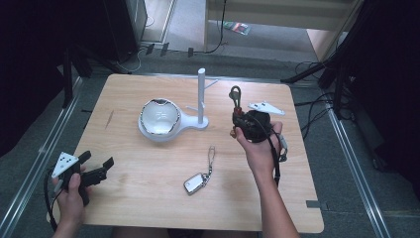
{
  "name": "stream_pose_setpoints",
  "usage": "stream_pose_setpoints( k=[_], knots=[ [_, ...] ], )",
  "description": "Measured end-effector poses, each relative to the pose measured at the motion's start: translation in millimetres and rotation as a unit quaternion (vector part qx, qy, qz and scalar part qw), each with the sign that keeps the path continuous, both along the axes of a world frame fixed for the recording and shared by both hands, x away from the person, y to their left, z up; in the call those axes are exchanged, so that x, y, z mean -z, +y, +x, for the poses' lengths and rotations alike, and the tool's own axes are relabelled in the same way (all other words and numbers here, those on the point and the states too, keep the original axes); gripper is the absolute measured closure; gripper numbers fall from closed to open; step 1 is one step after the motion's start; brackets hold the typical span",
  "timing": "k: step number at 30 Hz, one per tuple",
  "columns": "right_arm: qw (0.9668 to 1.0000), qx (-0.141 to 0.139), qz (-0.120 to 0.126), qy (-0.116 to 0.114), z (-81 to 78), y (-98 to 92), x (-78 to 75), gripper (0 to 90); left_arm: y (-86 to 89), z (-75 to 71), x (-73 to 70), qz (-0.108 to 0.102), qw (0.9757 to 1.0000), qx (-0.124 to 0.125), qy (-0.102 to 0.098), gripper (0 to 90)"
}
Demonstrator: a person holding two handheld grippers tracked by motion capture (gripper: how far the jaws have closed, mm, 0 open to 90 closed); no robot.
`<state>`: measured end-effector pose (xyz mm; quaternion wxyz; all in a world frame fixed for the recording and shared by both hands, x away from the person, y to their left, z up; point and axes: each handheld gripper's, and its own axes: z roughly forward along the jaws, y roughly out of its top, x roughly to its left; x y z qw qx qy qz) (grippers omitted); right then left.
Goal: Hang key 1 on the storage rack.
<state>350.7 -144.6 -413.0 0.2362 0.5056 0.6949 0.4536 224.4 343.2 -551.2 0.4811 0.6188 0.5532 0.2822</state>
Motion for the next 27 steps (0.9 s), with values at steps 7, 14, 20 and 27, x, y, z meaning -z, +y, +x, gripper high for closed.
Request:
stream_pose_setpoints(
  k=[7,14,20,27],
  knots=[
    [0.9987,-0.012,0.029,-0.041,4.0,2.3,-4.0,70.4,0.1,0.0,0.0,0.0,1.0,0.001,0.0,7.1],
    [0.9966,-0.032,0.048,-0.058,15.9,2.3,-4.0,69.7,0.1,0.0,0.0,-0.001,1.0,0.001,0.0,7.1],
    [0.9933,-0.056,0.083,-0.059,27.0,-1.7,-0.9,69.6,0.3,0.1,0.0,-0.002,1.0,0.001,0.0,7.1],
    [0.9914,-0.085,0.079,-0.061,37.6,5.5,1.0,69.5,0.3,0.2,0.0,-0.002,1.0,0.001,0.0,7.1]
  ],
)
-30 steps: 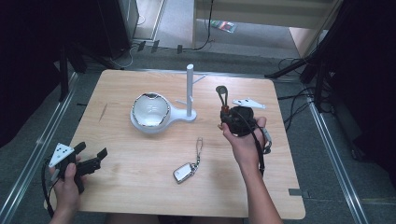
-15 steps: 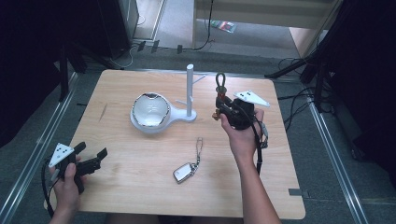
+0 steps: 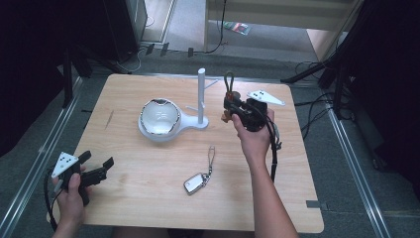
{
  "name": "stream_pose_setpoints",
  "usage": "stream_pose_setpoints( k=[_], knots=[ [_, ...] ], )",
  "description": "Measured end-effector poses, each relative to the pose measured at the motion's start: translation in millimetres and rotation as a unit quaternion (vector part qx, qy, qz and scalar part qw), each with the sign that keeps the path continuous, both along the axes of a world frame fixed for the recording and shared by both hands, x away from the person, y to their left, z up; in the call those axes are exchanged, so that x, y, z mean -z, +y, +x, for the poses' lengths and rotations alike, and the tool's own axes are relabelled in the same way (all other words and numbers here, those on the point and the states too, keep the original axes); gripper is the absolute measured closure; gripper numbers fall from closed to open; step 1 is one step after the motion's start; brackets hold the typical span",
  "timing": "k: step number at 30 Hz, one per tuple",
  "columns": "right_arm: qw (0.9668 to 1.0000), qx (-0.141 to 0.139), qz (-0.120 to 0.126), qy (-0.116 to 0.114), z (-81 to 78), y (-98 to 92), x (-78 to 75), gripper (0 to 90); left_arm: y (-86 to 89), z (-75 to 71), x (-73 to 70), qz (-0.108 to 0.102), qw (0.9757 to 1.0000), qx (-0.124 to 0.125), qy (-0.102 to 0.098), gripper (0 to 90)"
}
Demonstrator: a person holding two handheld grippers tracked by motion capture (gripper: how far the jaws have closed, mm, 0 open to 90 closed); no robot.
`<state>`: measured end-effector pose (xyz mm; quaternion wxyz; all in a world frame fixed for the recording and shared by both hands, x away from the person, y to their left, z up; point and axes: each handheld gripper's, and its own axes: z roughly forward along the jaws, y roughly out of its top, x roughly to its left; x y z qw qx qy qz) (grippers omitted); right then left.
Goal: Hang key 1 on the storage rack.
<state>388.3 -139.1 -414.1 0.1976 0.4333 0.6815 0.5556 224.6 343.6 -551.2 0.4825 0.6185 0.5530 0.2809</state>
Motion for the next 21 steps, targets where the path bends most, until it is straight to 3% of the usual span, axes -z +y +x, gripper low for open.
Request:
stream_pose_setpoints(
  k=[19,21],
  knots=[
    [0.999,-0.023,-0.018,0.034,21.5,21.8,8.6,69.4,0.2,0.1,0.1,-0.002,1.0,0.0,-0.001,7.1],
    [0.999,-0.023,-0.012,0.038,23.7,22.2,10.0,69.5,0.3,0.1,0.1,-0.003,1.0,0.0,-0.002,7.1]
  ],
)
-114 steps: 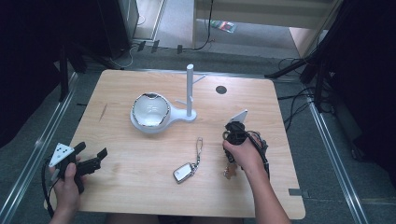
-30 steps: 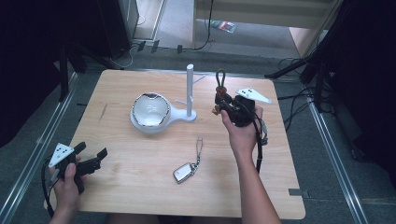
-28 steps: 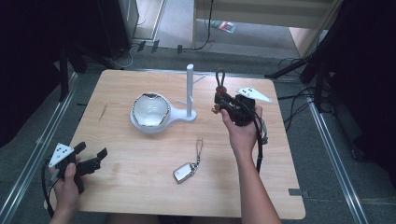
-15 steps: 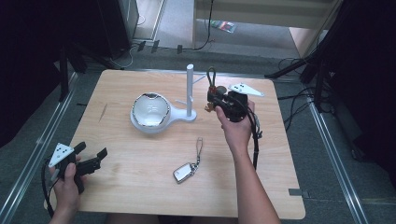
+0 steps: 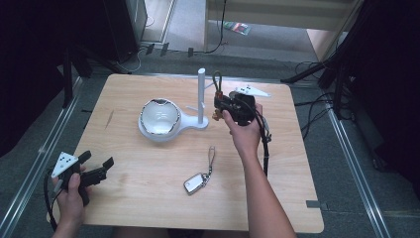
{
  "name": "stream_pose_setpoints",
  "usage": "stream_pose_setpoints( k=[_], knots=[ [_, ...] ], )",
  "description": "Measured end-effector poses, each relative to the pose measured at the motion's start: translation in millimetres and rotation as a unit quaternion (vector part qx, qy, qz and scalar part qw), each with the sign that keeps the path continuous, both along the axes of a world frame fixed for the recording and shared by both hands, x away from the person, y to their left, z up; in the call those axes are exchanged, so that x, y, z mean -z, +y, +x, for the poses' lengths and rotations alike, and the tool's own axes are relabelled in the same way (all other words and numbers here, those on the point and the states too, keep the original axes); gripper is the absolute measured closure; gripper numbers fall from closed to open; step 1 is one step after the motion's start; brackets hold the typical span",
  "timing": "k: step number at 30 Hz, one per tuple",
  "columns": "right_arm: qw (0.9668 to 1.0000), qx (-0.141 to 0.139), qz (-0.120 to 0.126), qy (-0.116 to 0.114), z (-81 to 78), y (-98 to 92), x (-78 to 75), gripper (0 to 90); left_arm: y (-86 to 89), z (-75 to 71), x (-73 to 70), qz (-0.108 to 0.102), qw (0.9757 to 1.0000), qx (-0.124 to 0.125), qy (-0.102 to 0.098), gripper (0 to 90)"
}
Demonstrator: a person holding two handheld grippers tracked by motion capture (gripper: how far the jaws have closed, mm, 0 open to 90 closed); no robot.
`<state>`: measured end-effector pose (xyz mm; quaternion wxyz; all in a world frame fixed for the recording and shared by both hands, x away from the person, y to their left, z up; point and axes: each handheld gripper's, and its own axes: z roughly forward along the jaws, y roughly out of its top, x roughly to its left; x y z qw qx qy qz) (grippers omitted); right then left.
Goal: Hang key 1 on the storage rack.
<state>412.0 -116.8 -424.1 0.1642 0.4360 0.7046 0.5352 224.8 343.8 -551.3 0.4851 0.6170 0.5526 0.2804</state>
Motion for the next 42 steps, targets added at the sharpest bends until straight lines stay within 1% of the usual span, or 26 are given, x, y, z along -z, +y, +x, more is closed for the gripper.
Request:
stream_pose_setpoints(
  k=[2,3,4,5,8,12,13,15,19,21,25,30,32,36,39,41,42],
  knots=[
    [1.0,0.001,0.004,0.004,1.4,0.1,0.9,69.5,0.2,0.0,0.1,0.0,1.0,0.001,0.0,7.1],
    [0.9999,0.001,0.006,0.011,3.5,-0.4,2.1,69.5,0.2,-0.1,0.0,0.0,1.0,0.001,0.0,7.1],
    [0.9999,0.001,0.006,0.011,3.5,-0.4,2.1,69.5,0.2,-0.2,-0.1,0.0,1.0,0.001,0.001,7.1],
    [0.9998,-0.002,0.011,0.017,5.3,-0.9,2.7,69.5,0.2,-0.1,0.0,0.0,1.0,0.001,0.0,7.1],
    [0.9997,-0.002,0.012,0.022,6.6,-0.8,2.8,69.5,0.1,0.0,0.0,0.0,1.0,0.001,0.0,7.1],
    [0.9993,-0.011,0.013,0.035,11.0,-1.3,3.0,69.4,0.0,-0.1,-0.1,0.001,1.0,0.001,0.001,7.1],
    [0.9993,-0.011,0.013,0.035,11.0,-1.3,3.0,69.4,0.0,-0.1,-0.1,0.001,1.0,0.001,0.001,7.1],
    [0.9989,-0.019,0.014,0.041,13.1,-0.6,2.7,69.3,-0.1,-0.1,-0.1,0.001,1.0,0.001,0.0,7.1],
    [0.9977,-0.029,0.026,0.055,16.7,-1.6,3.6,69.3,0.0,-0.4,-0.2,0.002,1.0,0.001,0.001,7.1],
    [0.9973,-0.033,0.027,0.06,18.1,-2.0,5.0,69.3,0.0,-0.4,-0.2,0.002,1.0,0.001,0.001,7.1],
    [0.9964,-0.043,0.023,0.07,19.1,-0.6,7.6,69.3,0.0,-0.3,-0.1,0.001,1.0,0.001,0.001,7.1],
    [0.9958,-0.048,0.021,0.075,19.1,1.8,9.6,69.2,0.1,-0.2,-0.1,0.0,1.0,0.002,0.0,7.1],
    [0.9953,-0.055,0.009,0.079,19.2,5.2,11.3,69.1,0.0,-0.3,-0.2,0.001,1.0,0.001,0.001,7.1],
    [0.9949,-0.059,0.004,0.081,18.9,7.0,13.0,69.0,0.1,-0.2,-0.1,0.0,1.0,0.002,0.0,7.1],
    [0.9952,-0.058,-0.005,0.079,16.7,8.2,14.6,68.5,0.0,-0.2,-0.1,0.0,1.0,0.001,0.0,7.1],
    [0.9951,-0.059,-0.006,0.08,15.7,8.1,15.3,68.4,0.1,-0.2,0.0,-0.001,1.0,0.002,0.0,7.1],
    [0.9949,-0.059,-0.012,0.081,13.8,8.0,17.3,68.1,0.2,-0.2,0.0,0.0,1.0,0.002,0.0,7.1]
  ],
)
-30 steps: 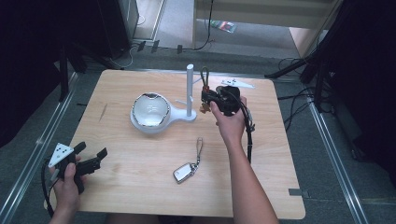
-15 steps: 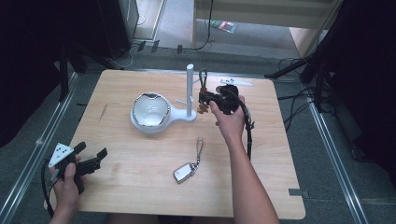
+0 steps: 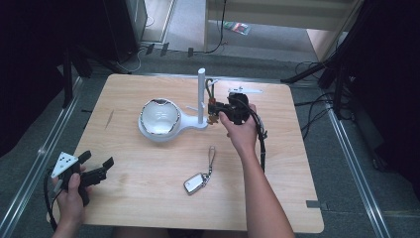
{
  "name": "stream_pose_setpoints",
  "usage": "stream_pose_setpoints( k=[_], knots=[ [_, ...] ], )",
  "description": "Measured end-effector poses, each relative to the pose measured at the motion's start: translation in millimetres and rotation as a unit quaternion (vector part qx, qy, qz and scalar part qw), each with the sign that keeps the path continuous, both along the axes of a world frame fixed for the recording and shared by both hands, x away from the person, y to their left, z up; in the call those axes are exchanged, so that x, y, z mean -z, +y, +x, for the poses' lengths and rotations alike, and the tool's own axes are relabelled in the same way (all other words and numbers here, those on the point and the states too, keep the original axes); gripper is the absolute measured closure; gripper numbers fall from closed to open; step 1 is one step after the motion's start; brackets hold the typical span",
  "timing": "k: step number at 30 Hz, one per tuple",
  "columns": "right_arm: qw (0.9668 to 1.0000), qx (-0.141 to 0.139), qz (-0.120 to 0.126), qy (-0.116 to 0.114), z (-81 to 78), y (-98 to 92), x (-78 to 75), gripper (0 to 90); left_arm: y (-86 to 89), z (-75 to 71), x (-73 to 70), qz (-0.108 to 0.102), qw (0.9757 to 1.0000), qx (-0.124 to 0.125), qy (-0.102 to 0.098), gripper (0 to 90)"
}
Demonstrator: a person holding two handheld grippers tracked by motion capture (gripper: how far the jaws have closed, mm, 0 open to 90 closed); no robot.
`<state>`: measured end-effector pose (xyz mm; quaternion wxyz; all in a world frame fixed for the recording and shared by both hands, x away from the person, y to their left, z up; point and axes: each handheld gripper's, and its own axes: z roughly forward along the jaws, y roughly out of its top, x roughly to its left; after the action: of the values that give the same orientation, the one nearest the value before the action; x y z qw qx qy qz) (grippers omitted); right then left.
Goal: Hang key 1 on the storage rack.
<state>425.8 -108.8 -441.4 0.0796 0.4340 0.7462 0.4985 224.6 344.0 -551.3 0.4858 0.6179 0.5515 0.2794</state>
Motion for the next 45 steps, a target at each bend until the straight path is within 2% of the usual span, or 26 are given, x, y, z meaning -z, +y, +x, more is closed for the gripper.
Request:
stream_pose_setpoints(
  k=[2,7,11,16,20,21,23,24,26,27,29,32,33,34,36,38,41,43,44,45],
  knots=[
    [1.0,-0.001,-0.007,0.001,-1.5,0.0,2.2,68.1,-0.1,0.0,0.0,-0.001,1.0,0.0,0.0,7.1],
    [1.0,-0.002,-0.005,0.0,-4.8,-0.6,4.1,67.3,-0.2,-0.1,-0.1,0.002,1.0,-0.001,0.001,7.1],
    [1.0,0.003,-0.005,-0.007,-7.9,-1.1,0.4,60.7,-0.4,-0.1,-0.1,0.002,1.0,-0.001,0.001,7.3],
    [0.9998,0.01,-0.004,-0.017,-11.0,-4.5,-3.7,58.1,-0.7,0.0,-0.1,0.004,1.0,-0.002,0.0,7.8],
    [0.9992,0.021,-0.018,-0.03,-19.3,-6.7,-8.7,56.0,-0.5,0.0,-0.1,0.002,1.0,-0.002,0.001,7.8],
    [0.9983,0.03,-0.035,-0.035,-24.3,-6.5,-11.4,55.1,-0.5,0.0,-0.1,0.003,1.0,-0.002,0.001,7.8],
    [0.9978,0.035,-0.043,-0.036,-27.4,-6.3,-12.9,55.4,-0.7,0.0,-0.1,0.004,1.0,-0.002,0.0,7.8],
    [0.9965,0.047,-0.065,-0.023,-33.4,-4.9,-16.2,55.1,-0.8,-0.1,-0.1,0.004,1.0,-0.002,0.0,7.8],
    [0.996,0.05,-0.072,-0.019,-35.2,-4.7,-17.0,54.9,-0.8,-0.2,-0.1,0.004,1.0,-0.002,0.0,7.8],
    [0.9945,0.058,-0.087,-0.005,-39.9,-3.7,-18.5,54.4,-1.0,-0.3,-0.1,0.004,1.0,-0.002,0.0,7.8],
    [0.9938,0.061,-0.093,-0.002,-41.4,-3.3,-19.0,54.3,-1.2,-0.3,-0.1,0.005,1.0,-0.002,0.0,7.8],
    [0.9901,0.074,-0.118,0.011,-51.0,-0.9,-20.9,53.5,-1.0,-0.2,-0.1,0.005,1.0,-0.002,0.001,7.8],
    [0.9901,0.074,-0.118,0.011,-51.0,-0.9,-20.9,53.5,-1.0,-0.2,-0.1,0.004,1.0,-0.002,0.001,7.8],
    [0.9889,0.074,-0.126,0.026,-55.0,1.1,-20.4,52.2,-1.1,-0.2,-0.1,0.004,1.0,-0.002,0.0,7.8],
    [0.9881,0.073,-0.131,0.034,-56.9,2.8,-19.8,51.3,-1.0,-0.2,-0.1,0.004,1.0,-0.002,0.0,7.8],
    [0.9851,0.08,-0.145,0.046,-61.3,6.6,-18.8,49.8,-1.0,-0.3,0.0,0.004,1.0,-0.002,0.0,7.8],
    [0.9826,0.079,-0.157,0.06,-66.3,11.0,-16.5,47.3,-0.9,-0.4,-0.1,0.004,1.0,-0.001,0.001,7.8],
    [0.9784,0.08,-0.176,0.074,-71.6,16.7,-11.6,44.6,-0.9,-0.4,-0.1,0.004,1.0,-0.001,0.001,7.8],
    [0.9784,0.08,-0.176,0.074,-71.6,16.7,-11.6,44.6,-0.9,-0.4,-0.1,0.004,1.0,-0.002,0.001,7.8],
    [0.9769,0.082,-0.181,0.08,-72.7,18.4,-10.2,44.0,-0.9,-0.4,0.0,0.004,1.0,-0.002,0.0,7.8]
  ],
)
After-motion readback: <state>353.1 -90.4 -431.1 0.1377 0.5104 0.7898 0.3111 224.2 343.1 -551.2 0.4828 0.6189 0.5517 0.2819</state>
